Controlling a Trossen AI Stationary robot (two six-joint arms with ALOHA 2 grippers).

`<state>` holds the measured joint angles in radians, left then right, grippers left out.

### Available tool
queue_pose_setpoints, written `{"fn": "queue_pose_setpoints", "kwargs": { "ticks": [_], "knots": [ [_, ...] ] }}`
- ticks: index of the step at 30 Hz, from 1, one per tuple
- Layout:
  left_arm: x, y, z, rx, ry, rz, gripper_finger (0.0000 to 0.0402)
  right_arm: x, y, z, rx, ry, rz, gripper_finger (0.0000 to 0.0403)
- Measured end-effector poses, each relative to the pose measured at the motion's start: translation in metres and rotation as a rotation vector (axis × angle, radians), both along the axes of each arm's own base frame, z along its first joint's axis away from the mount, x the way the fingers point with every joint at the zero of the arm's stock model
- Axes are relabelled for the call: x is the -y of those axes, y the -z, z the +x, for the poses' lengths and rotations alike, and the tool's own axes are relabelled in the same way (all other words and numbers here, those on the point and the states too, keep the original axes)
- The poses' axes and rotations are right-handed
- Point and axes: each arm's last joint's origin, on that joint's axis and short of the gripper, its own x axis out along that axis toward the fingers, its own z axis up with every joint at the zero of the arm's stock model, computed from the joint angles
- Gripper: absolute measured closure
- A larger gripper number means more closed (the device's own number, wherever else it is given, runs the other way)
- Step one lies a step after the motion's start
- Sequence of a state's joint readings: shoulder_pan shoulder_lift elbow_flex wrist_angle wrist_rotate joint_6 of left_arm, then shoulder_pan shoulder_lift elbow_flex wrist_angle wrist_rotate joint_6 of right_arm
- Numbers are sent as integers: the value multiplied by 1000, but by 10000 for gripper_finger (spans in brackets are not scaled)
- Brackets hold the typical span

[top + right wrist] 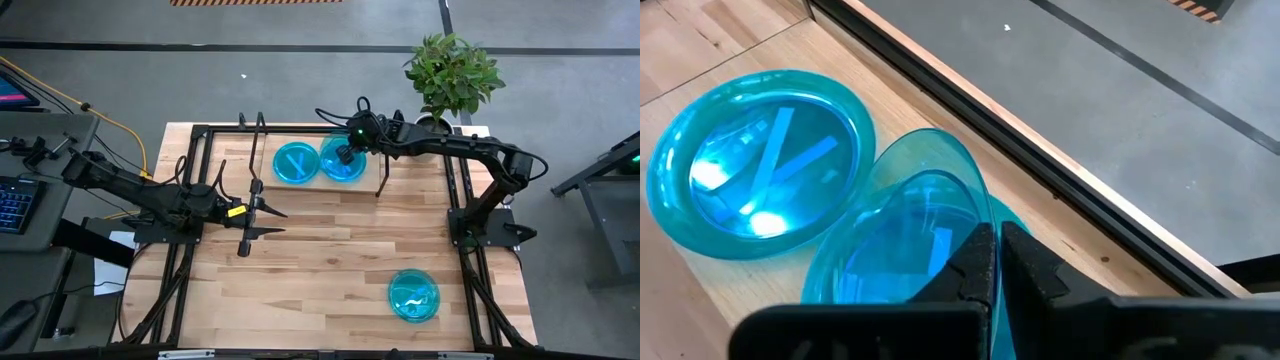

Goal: Place and stack plates onto a shelf
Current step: Stack the blue plate on top of the blue plate on the shelf

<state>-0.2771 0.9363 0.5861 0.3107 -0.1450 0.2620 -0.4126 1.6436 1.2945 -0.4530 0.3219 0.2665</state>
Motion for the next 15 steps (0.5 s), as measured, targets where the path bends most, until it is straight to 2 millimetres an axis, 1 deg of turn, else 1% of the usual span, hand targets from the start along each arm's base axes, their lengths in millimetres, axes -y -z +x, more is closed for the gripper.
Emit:
{"fn": "queue_pose_setpoints", "kwargs": {
  "ticks": [11, 13, 15],
  "knots": [
    [0, 0, 0, 0, 0, 0, 264, 0, 0, -1, -9, -3, 0, 402],
    [0, 0, 0, 0, 0, 0, 264, 0, 0, -1, -10, -3, 0, 397],
    [0, 0, 0, 0, 0, 0, 264, 0, 0, -1, -11, -4, 1, 383]
  ]
}}
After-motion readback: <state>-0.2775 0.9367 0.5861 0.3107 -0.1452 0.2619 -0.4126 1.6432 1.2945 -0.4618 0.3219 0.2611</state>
